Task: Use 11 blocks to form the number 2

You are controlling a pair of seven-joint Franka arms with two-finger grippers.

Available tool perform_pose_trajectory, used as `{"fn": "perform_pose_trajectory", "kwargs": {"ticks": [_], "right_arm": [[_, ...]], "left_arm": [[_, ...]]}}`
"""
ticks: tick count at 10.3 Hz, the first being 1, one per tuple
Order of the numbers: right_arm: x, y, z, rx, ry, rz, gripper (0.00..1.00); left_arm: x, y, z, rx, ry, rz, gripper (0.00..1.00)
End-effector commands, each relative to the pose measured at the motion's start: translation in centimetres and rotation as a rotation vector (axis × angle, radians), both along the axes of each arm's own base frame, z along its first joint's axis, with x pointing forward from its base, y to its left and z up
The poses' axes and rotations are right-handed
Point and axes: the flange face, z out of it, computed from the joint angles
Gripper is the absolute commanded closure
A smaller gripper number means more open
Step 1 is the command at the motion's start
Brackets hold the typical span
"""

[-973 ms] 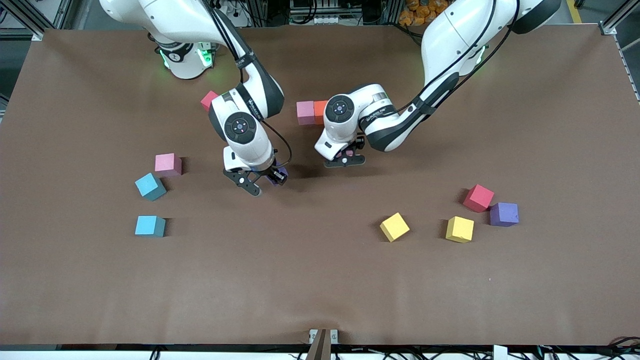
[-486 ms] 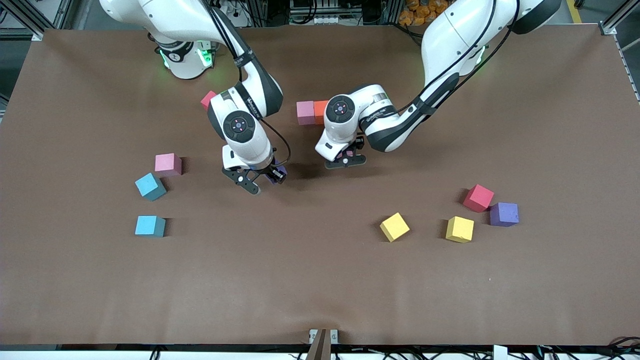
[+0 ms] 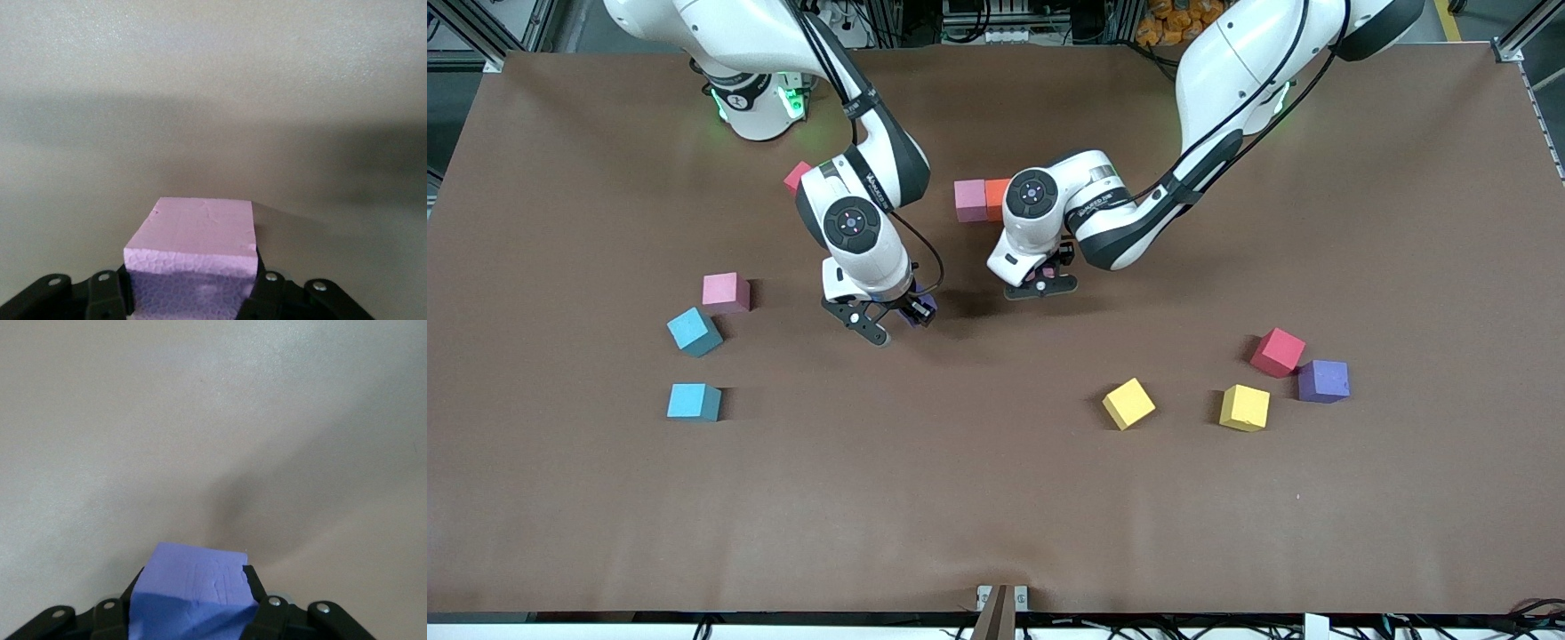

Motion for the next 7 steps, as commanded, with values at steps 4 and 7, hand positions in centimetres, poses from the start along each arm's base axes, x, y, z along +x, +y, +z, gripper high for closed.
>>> {"fn": "perform_pose_trajectory", "kwargs": {"ticks": [4,7], "right_arm": [[-0.92,0.06,0.74,-0.005,-0.004,0.014,1.0],[-0.9,0.06,0.5,-0.007,-0.005,0.02,1.0]], "left_arm": [[-1.1,-0.76,-0.67,0.015,-0.018,-0.033,0.84],[-1.4,-0.43,-1.09,0.034,-0.038,-0.069,0.84]]}}
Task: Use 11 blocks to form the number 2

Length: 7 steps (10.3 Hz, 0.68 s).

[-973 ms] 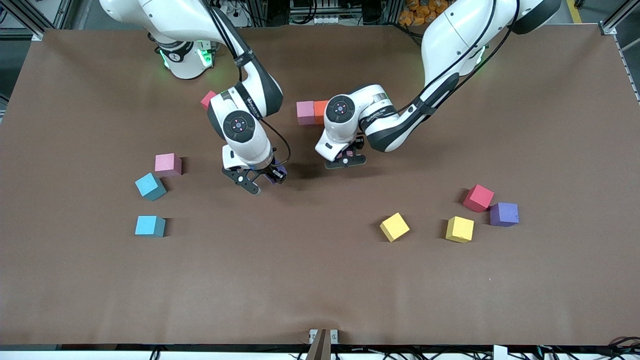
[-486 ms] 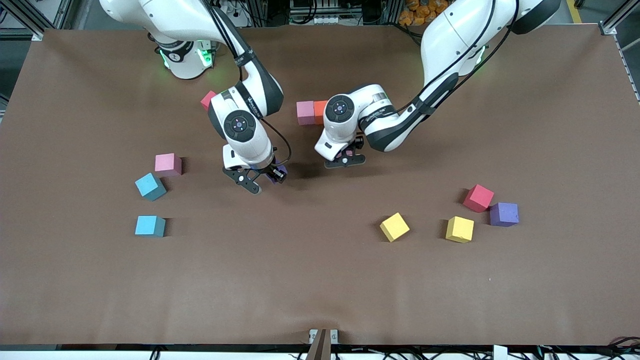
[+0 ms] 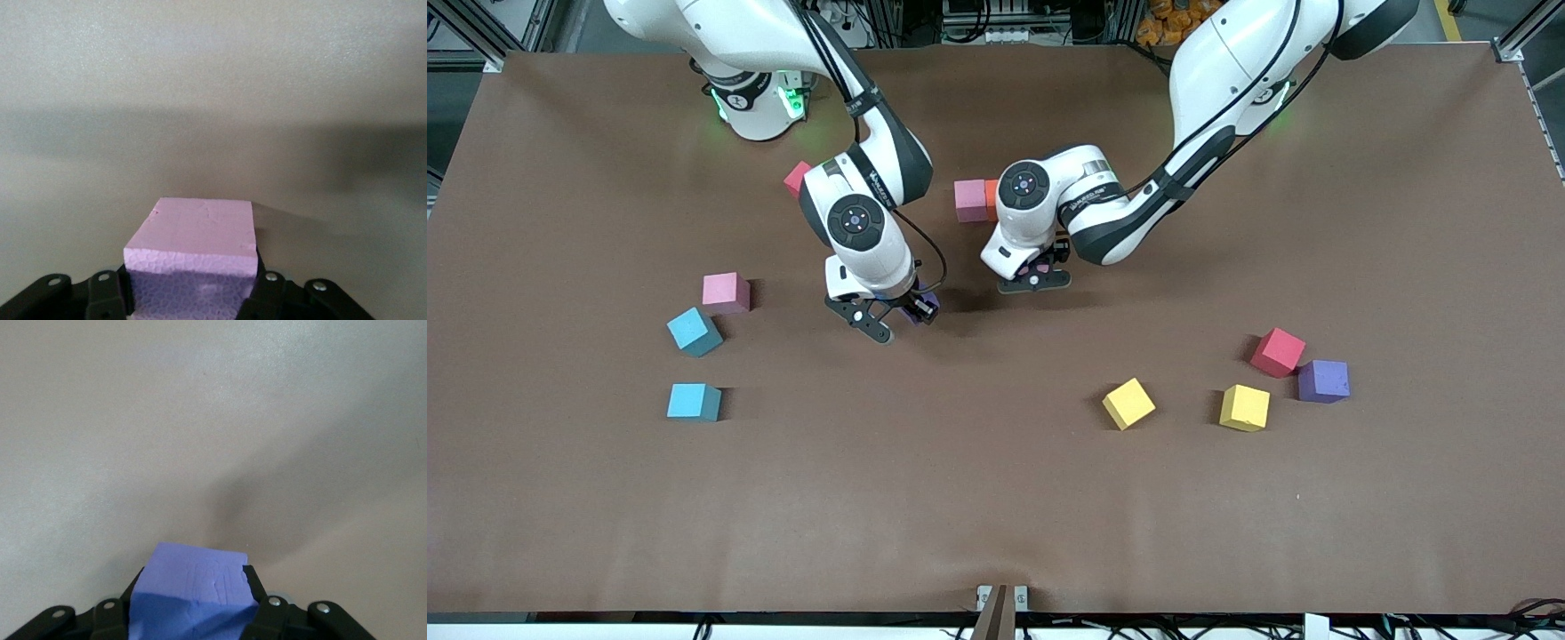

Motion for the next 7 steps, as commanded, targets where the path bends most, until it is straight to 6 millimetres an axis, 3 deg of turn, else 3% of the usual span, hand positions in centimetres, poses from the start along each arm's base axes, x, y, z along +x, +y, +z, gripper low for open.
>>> {"fn": "perform_pose_trajectory", "kwargs": {"ticks": [1,7], "right_arm": [[-0.62,-0.32,0.51,-0.008,-0.003,0.012,1.0],[-0.51,-0.24,0.58,-0.005,-0.009,0.012,1.0]], "left_arm": [[-0.32,0.46,-1.02,0.026,-0.019,-0.023,0.84],[-0.49,0.95,-1.12,0.059,-0.008,-0.029,0.84]]}}
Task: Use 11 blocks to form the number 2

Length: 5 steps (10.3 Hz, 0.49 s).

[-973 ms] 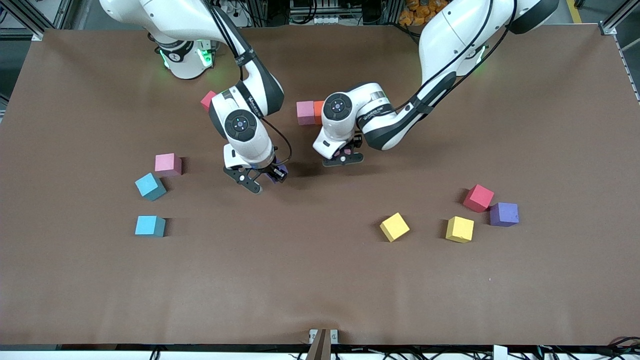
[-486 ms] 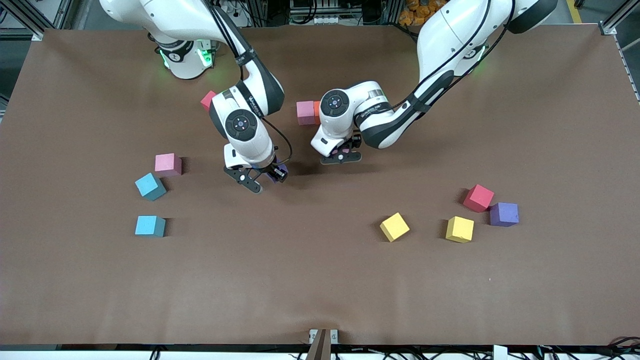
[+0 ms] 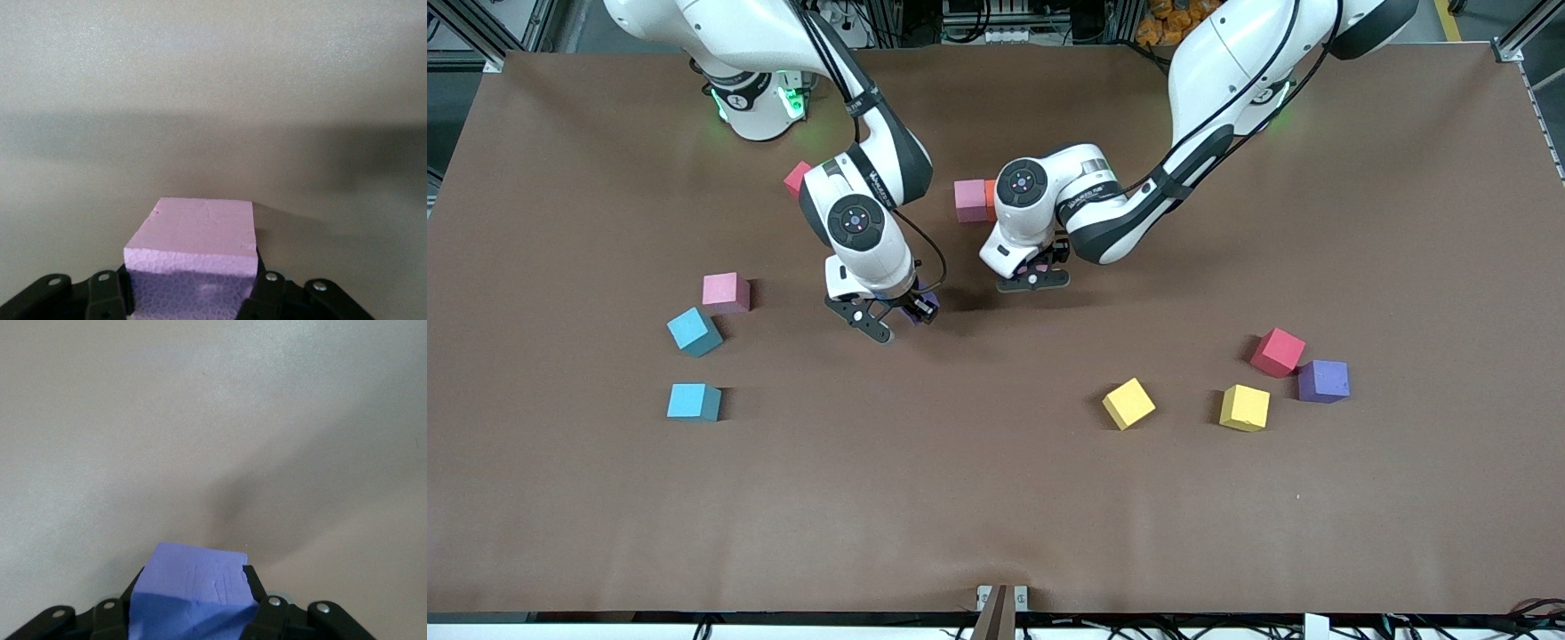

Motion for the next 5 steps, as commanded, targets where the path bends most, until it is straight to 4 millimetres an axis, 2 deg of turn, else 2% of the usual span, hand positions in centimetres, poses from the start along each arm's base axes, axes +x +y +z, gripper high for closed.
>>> {"fn": "perform_pose_trajectory", "kwargs": {"ticks": [1,5], "right_arm": [[-0.48,-0.22,0.63,-0.004,-0.009,0.01,1.0],[-0.47,-0.22,0.55,-0.004,-0.009,0.011,1.0]], "left_arm": [[-0.44,1.05,-1.17,0.062,-0.003,-0.023,0.84],[-0.5,1.08,-1.22,0.063,-0.002,-0.023,0.82]]}}
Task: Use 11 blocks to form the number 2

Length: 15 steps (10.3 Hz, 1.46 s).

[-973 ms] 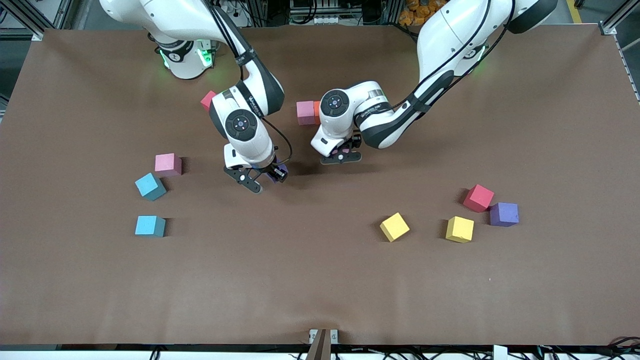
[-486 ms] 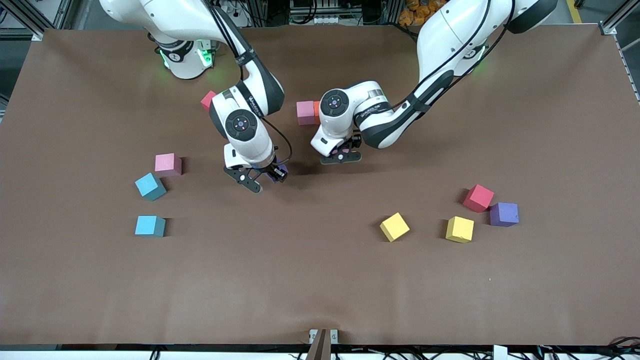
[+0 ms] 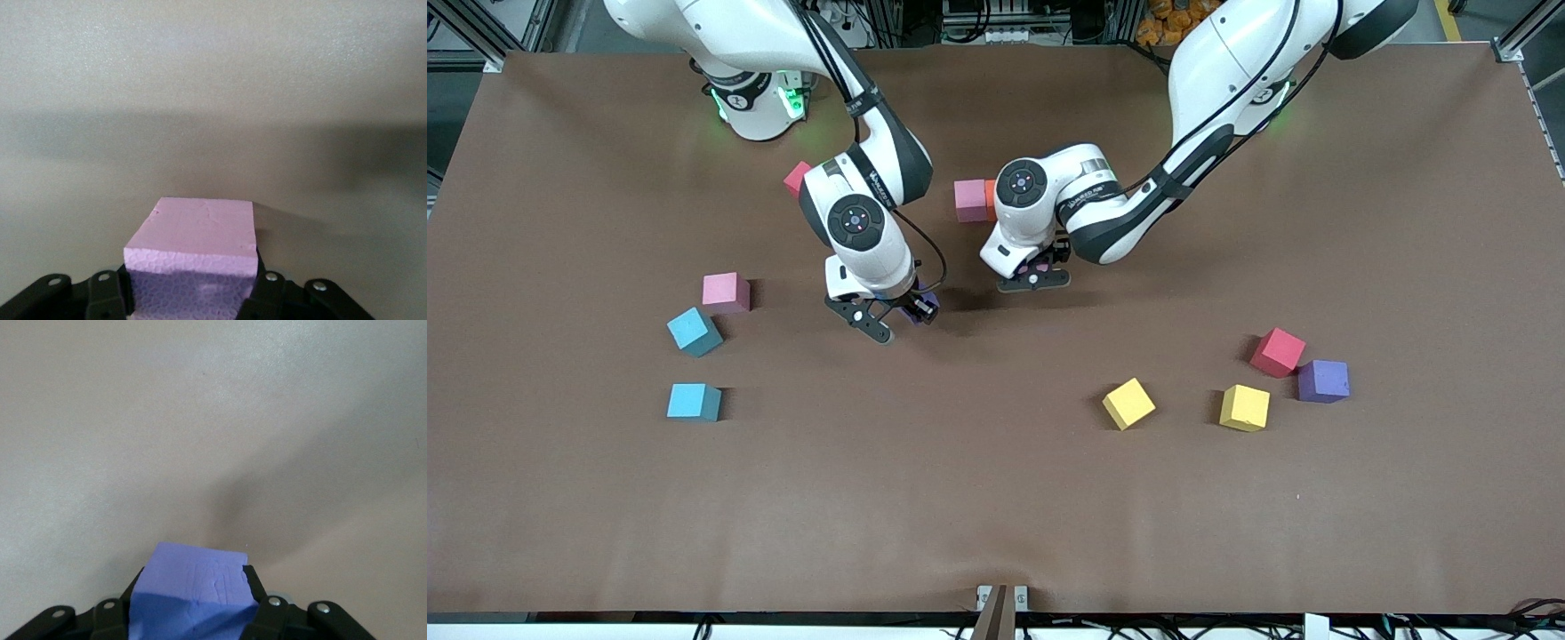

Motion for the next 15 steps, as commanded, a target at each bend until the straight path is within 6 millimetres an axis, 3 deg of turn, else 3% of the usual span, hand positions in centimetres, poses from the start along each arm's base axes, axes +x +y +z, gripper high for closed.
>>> {"fn": "perform_pose_trajectory", "kwargs": {"ticks": [1,3,8,9,10,15], "right_arm": [[-0.49,-0.23,0.62,-0.004,-0.009,0.011,1.0],[-0.47,-0.22,0.38,-0.005,-0.009,0.011,1.0],[-0.44,-0.33,0.24,-0.006,-0.007,0.0,1.0],[-0.44,-0.33,0.24,-0.006,-0.007,-0.001,1.0],[-0.53,-0.29,0.09,-0.007,-0.007,0.001,1.0],[-0.34,-0.39,-0.07,-0.003,-0.009,-0.007,1.0]], "left_arm": [[-0.51,1.02,-1.19,0.056,-0.005,-0.023,0.81],[-0.65,1.0,-1.13,0.058,-0.006,-0.026,0.76],[-0.93,0.95,-1.22,0.059,-0.002,-0.029,0.74],[-0.93,0.95,-1.22,0.059,-0.002,-0.029,0.65],[-0.88,0.93,-1.17,0.059,-0.005,-0.018,0.01],[-0.5,0.77,-0.52,0.052,-0.017,-0.01,0.0]]}}
